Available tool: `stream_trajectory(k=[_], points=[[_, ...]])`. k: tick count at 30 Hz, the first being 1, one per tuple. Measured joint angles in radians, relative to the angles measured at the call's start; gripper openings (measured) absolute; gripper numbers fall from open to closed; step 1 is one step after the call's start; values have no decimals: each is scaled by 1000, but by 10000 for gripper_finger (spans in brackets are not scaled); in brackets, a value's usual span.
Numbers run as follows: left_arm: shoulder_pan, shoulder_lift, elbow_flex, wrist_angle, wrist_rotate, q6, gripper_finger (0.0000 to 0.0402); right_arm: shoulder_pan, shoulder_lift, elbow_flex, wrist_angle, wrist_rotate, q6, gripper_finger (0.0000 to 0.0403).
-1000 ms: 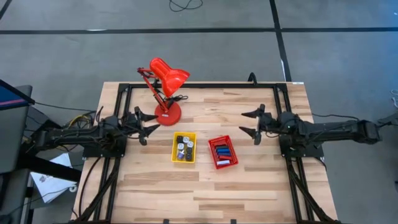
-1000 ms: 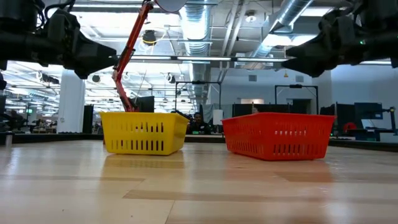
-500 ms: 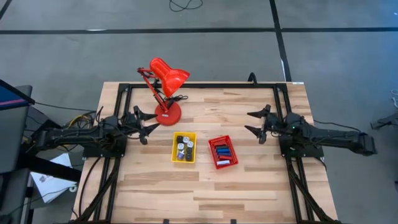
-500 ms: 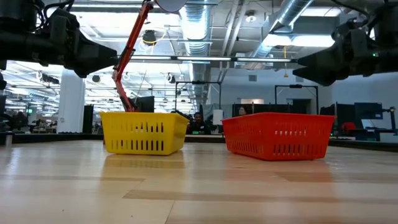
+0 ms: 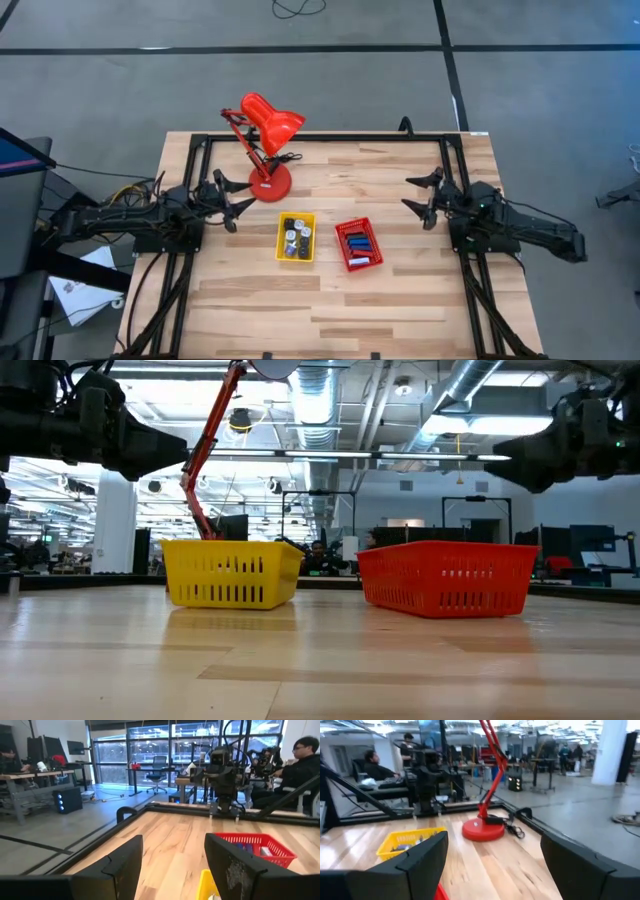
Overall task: Pick & Place Office items
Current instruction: Return to Home Position
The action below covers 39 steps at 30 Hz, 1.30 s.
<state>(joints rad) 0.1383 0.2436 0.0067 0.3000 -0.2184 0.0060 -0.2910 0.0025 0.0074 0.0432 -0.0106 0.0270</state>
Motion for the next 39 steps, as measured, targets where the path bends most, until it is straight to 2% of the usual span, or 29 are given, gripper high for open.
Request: stream_trajectory(k=[7,13,25,28,39], points=[[0,-1,0,5,5,-15,208,-14,12,0,-31,11,7,312],[-3,-37,0,43,41,39,208,-10,23,0,-32,10,50,312],[-3,-243,0,-177,62,65,208,-10,23,0,-32,10,62,312],[-3,-238,0,-218,62,68,208,-10,23,0,-33,10,61,312],[-3,-139,0,-207,62,68,208,-10,23,-1,-33,10,60,312]])
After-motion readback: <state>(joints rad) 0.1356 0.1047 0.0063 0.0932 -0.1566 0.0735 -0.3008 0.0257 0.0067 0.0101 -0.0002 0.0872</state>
